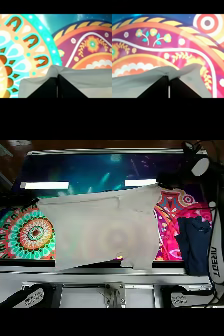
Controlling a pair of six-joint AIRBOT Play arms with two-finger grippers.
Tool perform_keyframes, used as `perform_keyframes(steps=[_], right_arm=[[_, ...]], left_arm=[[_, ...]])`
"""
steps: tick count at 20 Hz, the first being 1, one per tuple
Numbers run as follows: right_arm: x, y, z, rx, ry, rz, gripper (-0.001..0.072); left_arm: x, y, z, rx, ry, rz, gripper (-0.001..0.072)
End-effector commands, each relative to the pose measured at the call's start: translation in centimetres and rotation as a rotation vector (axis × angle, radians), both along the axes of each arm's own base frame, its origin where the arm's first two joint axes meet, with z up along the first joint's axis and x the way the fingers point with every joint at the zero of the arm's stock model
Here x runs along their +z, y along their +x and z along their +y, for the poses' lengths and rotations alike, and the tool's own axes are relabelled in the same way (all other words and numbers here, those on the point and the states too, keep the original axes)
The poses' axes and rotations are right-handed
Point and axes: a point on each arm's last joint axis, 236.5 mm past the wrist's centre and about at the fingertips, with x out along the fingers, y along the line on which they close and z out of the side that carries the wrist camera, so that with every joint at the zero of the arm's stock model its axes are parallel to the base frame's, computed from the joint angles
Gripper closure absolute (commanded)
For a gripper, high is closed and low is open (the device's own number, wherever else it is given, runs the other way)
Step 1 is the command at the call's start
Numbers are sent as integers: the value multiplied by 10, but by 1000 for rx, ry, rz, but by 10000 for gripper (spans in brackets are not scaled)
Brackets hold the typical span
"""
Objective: Fold the shirts.
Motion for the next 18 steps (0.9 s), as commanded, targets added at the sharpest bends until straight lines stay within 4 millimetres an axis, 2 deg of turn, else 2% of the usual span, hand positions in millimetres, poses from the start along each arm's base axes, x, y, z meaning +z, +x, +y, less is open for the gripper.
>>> perform_keyframes(steps=[1, 3, 5, 7, 9, 11, 15, 16, 18], right_arm=[[-60, 59, 5, -88, 94, -70, 645], [-82, 68, 4, -108, 105, -65, 645], [-101, 67, 4, -91, 88, -35, 645], [-116, 61, 3, -57, 53, 4, 645], [-125, 47, -2, -32, 12, 65, 645], [-135, 18, -12, 3, -36, 190, 646], [-157, -61, -30, 81, -129, 517, 646], [-163, -72, -29, 86, -127, 558, 645], [-175, -81, -20, 75, -91, 586, 644]], left_arm=[[-68, 40, 5, 65, -69, 55, 672], [-94, 47, 3, 70, -75, 90, 672], [-115, 47, -5, 55, -80, 135, 672], [-135, 41, -16, 27, -87, 193, 671], [-146, 32, -24, 2, -92, 247, 671], [-155, 12, -23, -43, -61, 330, 671], [-172, -40, -18, -138, 15, 544, 672], [-174, -47, -16, -133, 18, 578, 672], [-178, -51, -18, -108, 0, 609, 671]])
